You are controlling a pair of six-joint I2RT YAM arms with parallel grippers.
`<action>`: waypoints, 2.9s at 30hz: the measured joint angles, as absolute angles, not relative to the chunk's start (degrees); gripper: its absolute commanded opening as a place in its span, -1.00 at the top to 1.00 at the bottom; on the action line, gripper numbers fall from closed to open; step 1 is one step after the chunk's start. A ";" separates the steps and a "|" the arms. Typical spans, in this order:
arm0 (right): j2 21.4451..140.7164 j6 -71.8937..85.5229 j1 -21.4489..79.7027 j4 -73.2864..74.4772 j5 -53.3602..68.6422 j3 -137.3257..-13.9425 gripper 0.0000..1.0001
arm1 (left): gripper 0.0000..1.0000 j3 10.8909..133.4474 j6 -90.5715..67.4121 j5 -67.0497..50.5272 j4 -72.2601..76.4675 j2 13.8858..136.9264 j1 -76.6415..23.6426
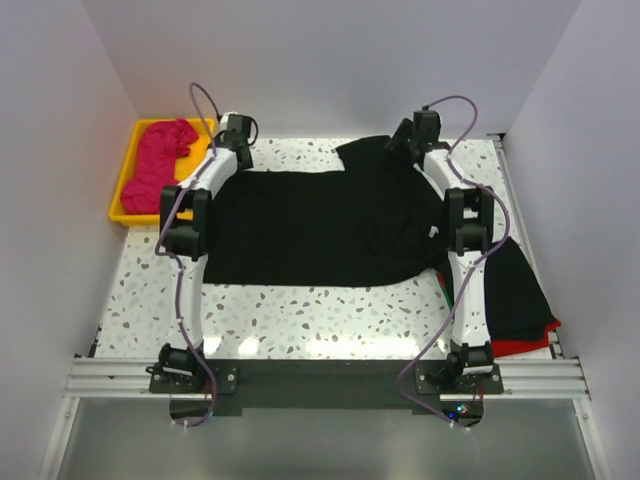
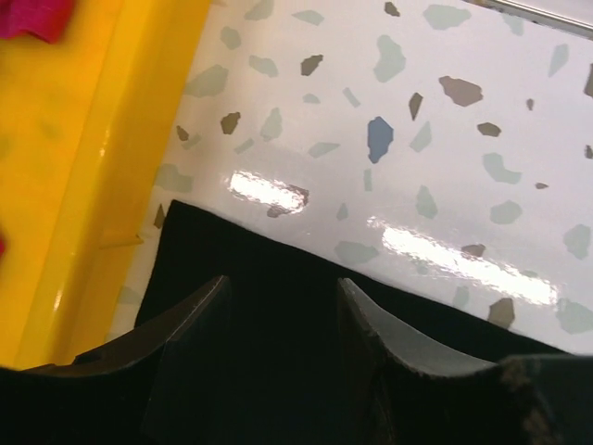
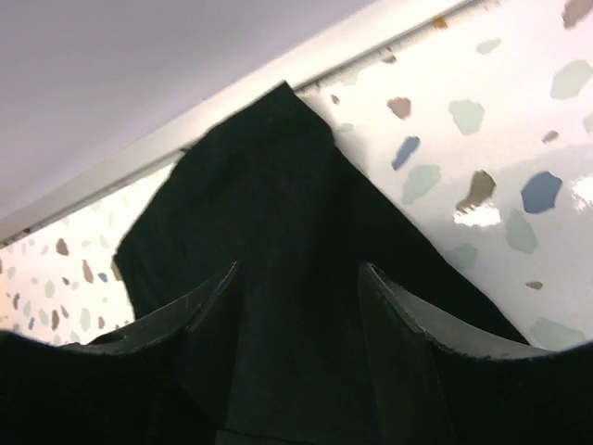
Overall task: Fold and stack the t-shirts
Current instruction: Fold the tshirt
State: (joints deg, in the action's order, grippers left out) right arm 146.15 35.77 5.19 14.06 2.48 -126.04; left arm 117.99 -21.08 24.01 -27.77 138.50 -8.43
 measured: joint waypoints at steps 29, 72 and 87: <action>147.81 32.18 5.41 7.33 2.50 -126.21 -0.14 | 0.01 123.68 -21.21 22.65 -27.16 145.08 -6.59; 148.99 29.95 4.62 8.56 2.55 -127.81 -0.18 | 0.11 110.41 -24.40 18.20 -22.65 134.54 -6.13; 148.99 29.45 4.43 8.58 2.57 -127.83 -0.18 | 0.09 117.67 -25.04 19.03 -28.36 139.85 -6.13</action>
